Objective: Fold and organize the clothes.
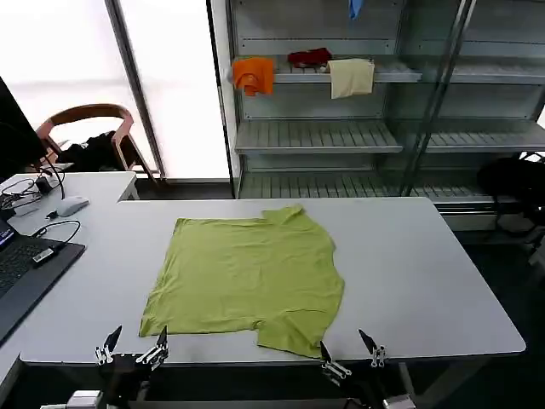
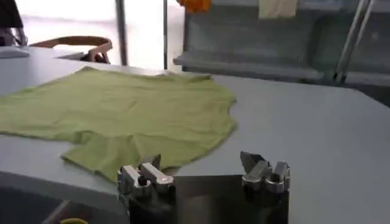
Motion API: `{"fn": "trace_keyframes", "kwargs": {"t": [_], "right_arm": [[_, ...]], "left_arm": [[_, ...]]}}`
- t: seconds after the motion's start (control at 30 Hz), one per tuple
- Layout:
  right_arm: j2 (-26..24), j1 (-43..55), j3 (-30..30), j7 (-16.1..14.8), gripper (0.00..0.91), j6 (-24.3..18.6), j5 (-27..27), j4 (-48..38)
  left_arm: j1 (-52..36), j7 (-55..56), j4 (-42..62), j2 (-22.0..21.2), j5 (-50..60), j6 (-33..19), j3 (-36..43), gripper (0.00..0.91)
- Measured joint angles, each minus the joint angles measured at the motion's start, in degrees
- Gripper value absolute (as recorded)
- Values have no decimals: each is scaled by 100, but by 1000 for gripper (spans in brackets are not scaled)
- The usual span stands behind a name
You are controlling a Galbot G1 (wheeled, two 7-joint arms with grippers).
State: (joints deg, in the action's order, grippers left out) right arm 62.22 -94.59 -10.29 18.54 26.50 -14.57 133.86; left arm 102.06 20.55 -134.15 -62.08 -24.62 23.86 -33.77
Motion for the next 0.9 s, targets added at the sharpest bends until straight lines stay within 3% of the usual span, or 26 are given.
{"fn": "trace_keyframes", "kwargs": {"t": [0.67, 0.8, 0.9], "right_arm": [[104, 200, 247, -36, 907, 420, -12, -32], [128, 225, 277, -33, 907, 449, -16, -63], [137, 230, 299, -22, 907, 478, -36, -85]], "left_arm": [[-872, -197, 645, 122, -1065, 711, -231, 907], [-919, -198, 820, 120, -1187, 722, -254, 856], [-927, -207, 875, 96, -1252, 722, -235, 766]]}}
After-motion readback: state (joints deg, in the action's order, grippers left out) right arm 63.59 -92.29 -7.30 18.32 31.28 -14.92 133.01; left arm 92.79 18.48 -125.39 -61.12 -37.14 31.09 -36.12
